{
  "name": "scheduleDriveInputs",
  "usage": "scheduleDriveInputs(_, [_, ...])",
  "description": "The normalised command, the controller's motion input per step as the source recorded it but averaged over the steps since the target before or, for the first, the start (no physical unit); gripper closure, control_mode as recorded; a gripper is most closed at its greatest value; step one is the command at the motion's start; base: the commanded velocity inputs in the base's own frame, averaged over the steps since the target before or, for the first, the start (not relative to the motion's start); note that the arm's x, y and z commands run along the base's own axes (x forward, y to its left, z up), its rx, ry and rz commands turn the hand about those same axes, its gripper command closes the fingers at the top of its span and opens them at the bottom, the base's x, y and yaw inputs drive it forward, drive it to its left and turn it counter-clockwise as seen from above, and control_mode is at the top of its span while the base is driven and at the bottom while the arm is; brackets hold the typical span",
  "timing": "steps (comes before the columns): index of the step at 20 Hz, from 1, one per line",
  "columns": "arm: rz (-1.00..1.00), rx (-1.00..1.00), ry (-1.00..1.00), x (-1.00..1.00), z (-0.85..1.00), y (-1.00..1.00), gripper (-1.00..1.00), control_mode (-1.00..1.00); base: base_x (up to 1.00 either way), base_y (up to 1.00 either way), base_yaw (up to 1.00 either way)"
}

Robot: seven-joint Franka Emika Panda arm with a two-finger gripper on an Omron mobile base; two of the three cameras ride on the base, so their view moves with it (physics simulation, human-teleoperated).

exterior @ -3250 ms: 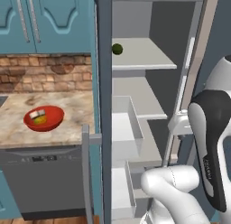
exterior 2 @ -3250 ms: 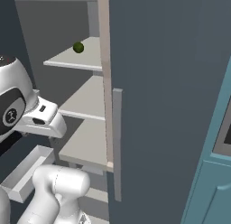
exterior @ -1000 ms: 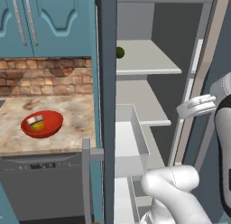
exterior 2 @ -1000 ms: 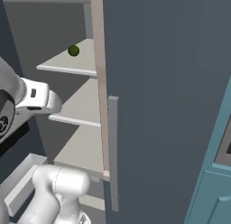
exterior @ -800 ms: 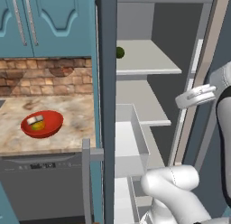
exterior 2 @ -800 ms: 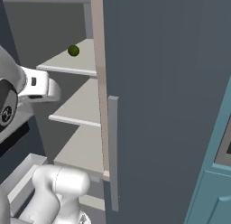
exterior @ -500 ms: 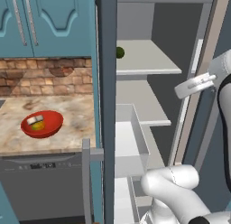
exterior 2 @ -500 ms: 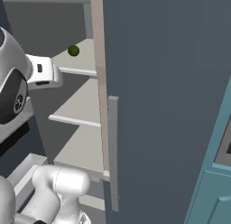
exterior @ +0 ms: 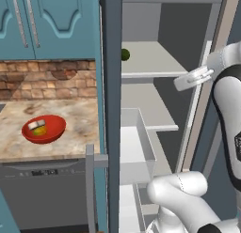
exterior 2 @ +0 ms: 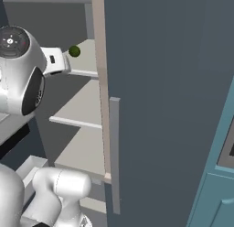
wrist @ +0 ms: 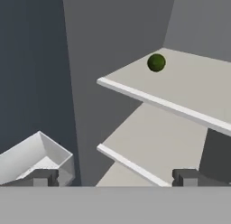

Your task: Take the steak, mango, and lime from the freezer and place them in the bowl on the counter.

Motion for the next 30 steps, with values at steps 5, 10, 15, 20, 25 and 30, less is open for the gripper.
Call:
scheduleDriveInputs(5, [0.0,0.0,0.0,0.36,0.02,0.14,-1.0,-1.0,0.0,0.0,0.0])
scheduleDriveInputs(10, [0.0,0.0,0.0,0.44,0.01,0.04,-1.0,-1.0,0.0,0.0,0.0])
scheduleDriveInputs(15, [0.0,0.0,0.0,0.54,0.01,0.05,-1.0,-1.0,0.0,0.0,0.0])
scheduleDriveInputs(20, [0.0,0.0,0.0,0.65,0.0,0.0,-1.0,-1.0,0.0,0.0,0.0])
scheduleDriveInputs(25, [0.0,0.0,0.0,0.55,0.0,0.0,-1.0,-1.0,0.0,0.0,0.0])
scheduleDriveInputs(30, [0.0,0.0,0.0,0.5,0.0,0.01,-1.0,-1.0,0.0,0.0,0.0])
